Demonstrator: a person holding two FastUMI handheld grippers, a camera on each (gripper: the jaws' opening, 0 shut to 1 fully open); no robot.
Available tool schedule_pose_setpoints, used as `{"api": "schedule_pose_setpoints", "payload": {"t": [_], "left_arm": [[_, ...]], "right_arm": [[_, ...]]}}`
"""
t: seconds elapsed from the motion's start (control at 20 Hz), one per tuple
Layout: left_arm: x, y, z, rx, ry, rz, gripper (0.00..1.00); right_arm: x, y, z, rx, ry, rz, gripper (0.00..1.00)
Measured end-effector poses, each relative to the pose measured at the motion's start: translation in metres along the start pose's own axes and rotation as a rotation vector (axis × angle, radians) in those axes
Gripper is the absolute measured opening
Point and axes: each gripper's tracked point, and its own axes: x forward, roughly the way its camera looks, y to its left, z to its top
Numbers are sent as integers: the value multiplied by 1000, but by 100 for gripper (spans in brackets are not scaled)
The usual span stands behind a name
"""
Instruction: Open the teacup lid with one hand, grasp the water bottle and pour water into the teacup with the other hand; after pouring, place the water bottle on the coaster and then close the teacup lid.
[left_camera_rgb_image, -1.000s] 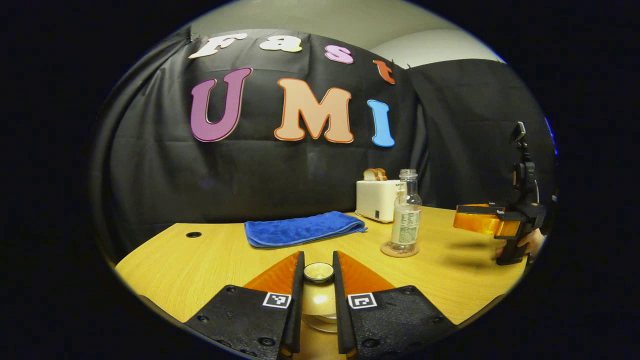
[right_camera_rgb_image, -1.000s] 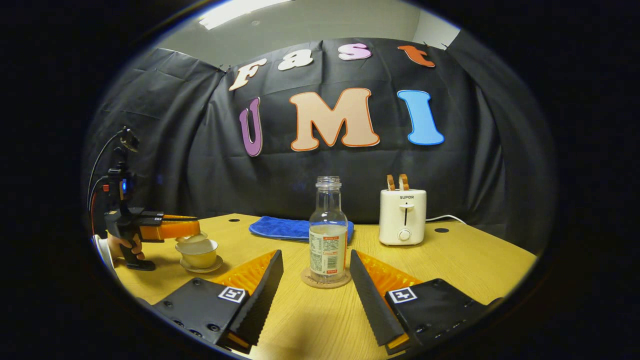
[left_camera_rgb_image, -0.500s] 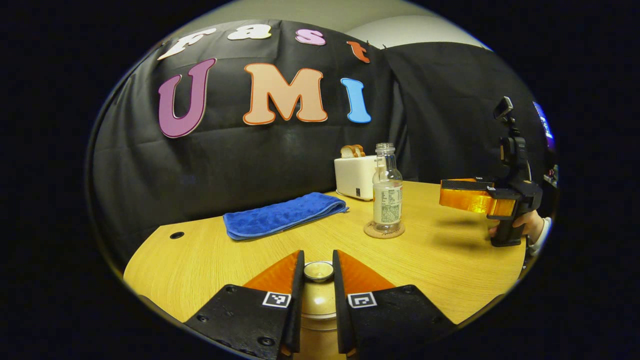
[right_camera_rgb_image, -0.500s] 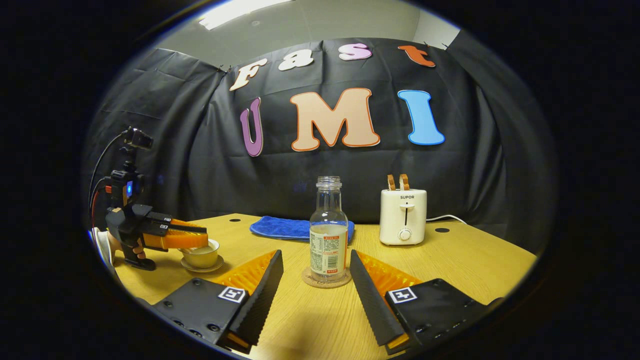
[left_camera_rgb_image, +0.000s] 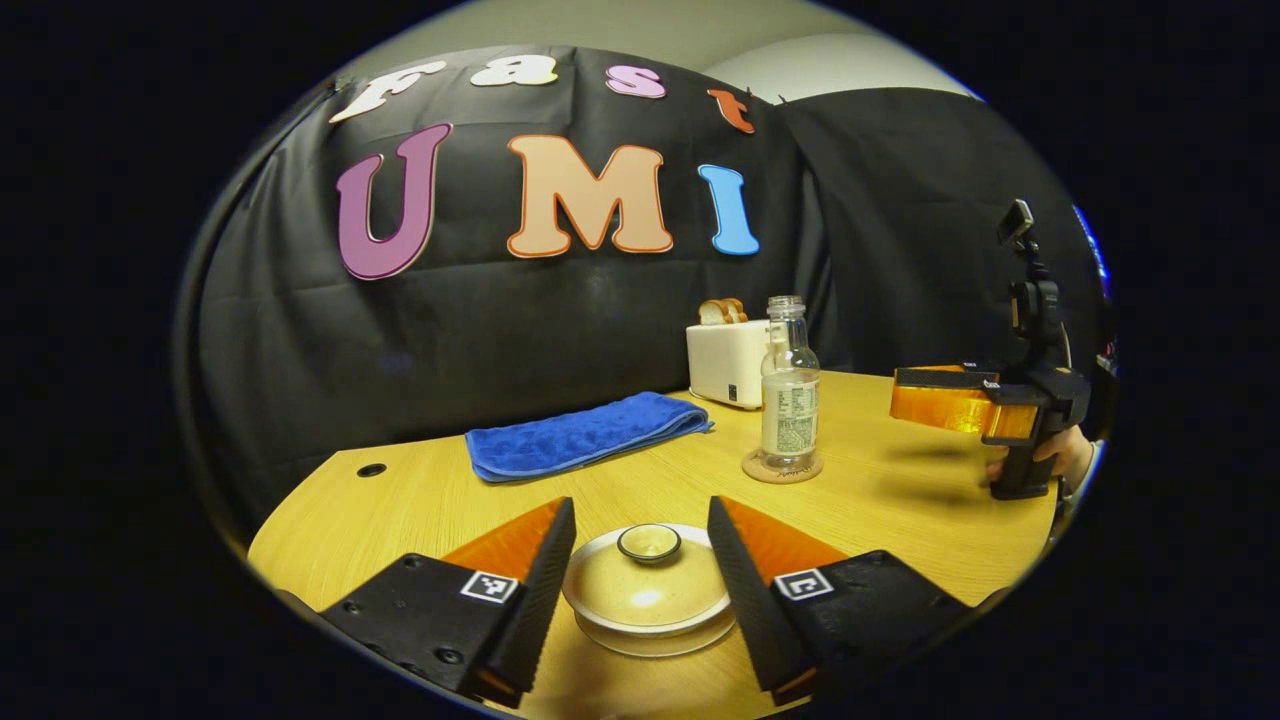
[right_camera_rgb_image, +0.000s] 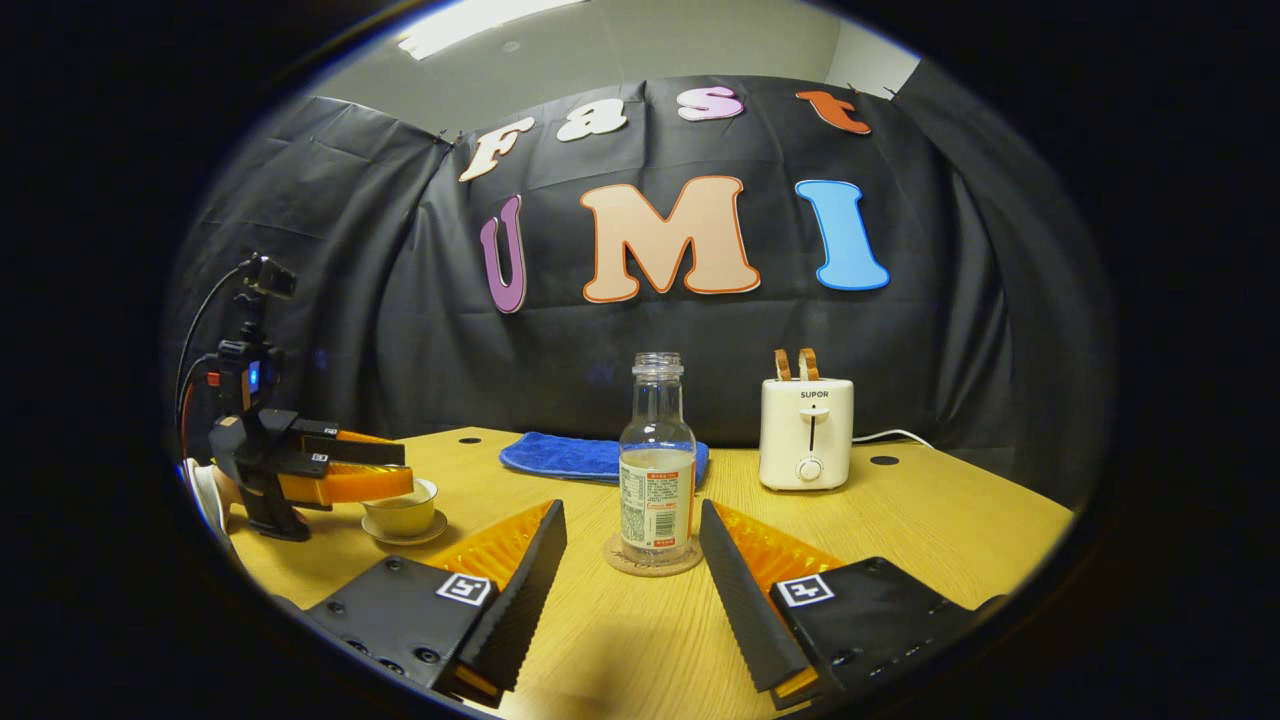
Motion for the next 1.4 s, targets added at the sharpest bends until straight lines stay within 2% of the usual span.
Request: {"api": "schedule_pose_setpoints", "payload": {"t": [0.1,0.2,0.3,0.45,0.5,0.6,0.75,0.85,0.9,1.0,1.1,1.4], "left_arm": [[-7,5,4,-19,-33,31,91],[-13,10,8,-49,-72,55,95],[-20,15,11,-89,-104,79,95],[-26,17,9,-89,-100,105,96],[-28,20,9,-91,-99,119,96],[-35,30,8,-94,-95,166,96],[-50,47,4,-98,-90,270,96],[-61,61,3,-100,-83,354,96],[-68,70,0,-102,-80,406,96],[-80,85,-2,-104,-73,506,96],[-88,91,-4,-106,-67,570,96],[-87,91,-4,-107,-69,579,95]], "right_arm": [[0,0,0,0,0,0,87],[0,1,0,0,0,0,87],[1,0,0,0,0,-1,87],[0,-1,0,0,-1,-9,87],[0,-2,0,-1,-1,-13,91],[-1,-5,1,-1,-2,-26,91],[-2,-15,1,-3,-3,-76,84],[-4,-25,1,-5,-6,-131,84],[-6,-32,1,-6,-8,-165,90],[-8,-42,3,-8,-10,-221,87],[-10,-45,2,-8,-11,-245,87],[-8,-43,1,-8,-11,-236,87]]}}
